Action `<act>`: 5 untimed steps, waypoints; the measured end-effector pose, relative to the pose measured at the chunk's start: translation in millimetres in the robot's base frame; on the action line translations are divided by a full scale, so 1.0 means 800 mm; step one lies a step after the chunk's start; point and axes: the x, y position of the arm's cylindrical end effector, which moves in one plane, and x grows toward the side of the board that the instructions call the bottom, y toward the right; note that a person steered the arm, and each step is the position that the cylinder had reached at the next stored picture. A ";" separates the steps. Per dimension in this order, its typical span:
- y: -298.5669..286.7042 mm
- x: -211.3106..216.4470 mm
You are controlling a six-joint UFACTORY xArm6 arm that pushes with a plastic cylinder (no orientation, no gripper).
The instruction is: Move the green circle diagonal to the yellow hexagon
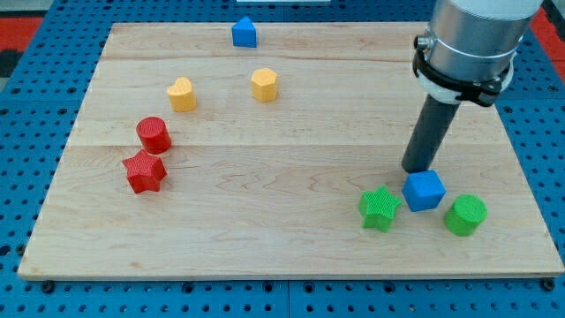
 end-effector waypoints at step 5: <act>0.050 0.072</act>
